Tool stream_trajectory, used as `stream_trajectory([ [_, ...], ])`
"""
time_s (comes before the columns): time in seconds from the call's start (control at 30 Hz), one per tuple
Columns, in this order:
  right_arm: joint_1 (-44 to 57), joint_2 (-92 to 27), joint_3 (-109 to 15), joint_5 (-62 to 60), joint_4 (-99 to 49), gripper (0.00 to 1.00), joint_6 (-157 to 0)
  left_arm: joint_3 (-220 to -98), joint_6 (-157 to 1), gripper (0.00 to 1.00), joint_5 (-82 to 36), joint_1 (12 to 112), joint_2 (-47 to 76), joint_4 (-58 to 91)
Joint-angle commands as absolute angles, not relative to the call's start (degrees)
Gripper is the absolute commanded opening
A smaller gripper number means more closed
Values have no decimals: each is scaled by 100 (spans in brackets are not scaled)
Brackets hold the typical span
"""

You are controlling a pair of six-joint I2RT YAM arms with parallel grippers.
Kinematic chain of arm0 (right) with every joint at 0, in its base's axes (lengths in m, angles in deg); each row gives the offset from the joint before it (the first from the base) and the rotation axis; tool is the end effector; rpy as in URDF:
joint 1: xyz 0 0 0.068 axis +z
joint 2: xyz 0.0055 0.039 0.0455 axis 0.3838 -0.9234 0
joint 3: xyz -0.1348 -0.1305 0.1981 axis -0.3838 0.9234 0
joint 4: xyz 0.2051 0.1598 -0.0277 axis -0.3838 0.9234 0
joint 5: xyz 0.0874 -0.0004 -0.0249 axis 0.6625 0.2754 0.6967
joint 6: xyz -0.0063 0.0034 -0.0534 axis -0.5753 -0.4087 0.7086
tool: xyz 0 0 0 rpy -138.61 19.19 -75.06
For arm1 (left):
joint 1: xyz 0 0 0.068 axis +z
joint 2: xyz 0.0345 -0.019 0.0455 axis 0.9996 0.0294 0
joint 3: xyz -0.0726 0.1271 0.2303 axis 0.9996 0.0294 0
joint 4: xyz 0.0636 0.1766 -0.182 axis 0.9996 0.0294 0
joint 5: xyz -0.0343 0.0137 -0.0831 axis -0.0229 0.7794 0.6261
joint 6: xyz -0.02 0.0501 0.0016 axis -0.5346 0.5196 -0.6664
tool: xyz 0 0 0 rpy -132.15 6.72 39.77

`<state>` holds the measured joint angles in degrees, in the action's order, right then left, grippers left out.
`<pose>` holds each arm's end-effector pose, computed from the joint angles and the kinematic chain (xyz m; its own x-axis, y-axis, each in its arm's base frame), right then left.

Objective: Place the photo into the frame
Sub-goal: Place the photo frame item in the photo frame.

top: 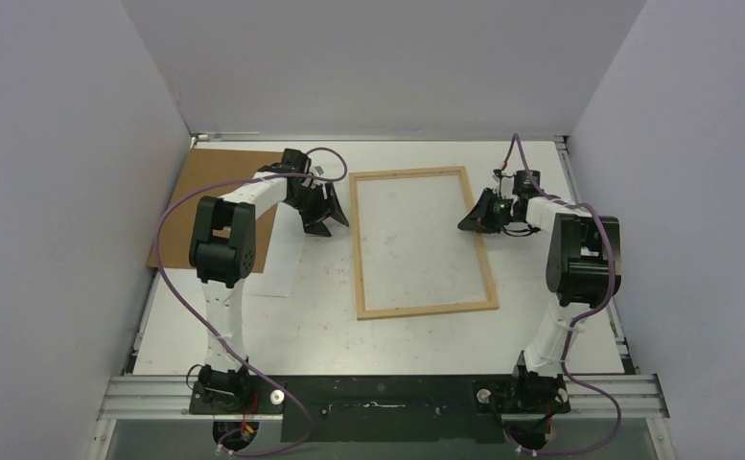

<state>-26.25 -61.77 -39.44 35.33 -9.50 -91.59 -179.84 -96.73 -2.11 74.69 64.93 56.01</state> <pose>0.3859 0.0002 0.1552 -0.9094 0.3059 -0.2820 -0.0031 0.6729 0.7398 0.4320 -0.1226 0.1477 -0.9731 -0.2213 -0.0636 -0.1468 0.8091 -0.5690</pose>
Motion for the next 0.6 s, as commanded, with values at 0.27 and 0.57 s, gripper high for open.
stream_trajectory([
  [0.27,-2722,-6037,-3985,3427,-930,0,-9776,-18009,-9860,58,-475,7395,6987,5155],
  [0.57,-2820,-5992,-4230,3401,-470,0,-9980,-17995,-9984,55,-456,7355,7089,5034],
])
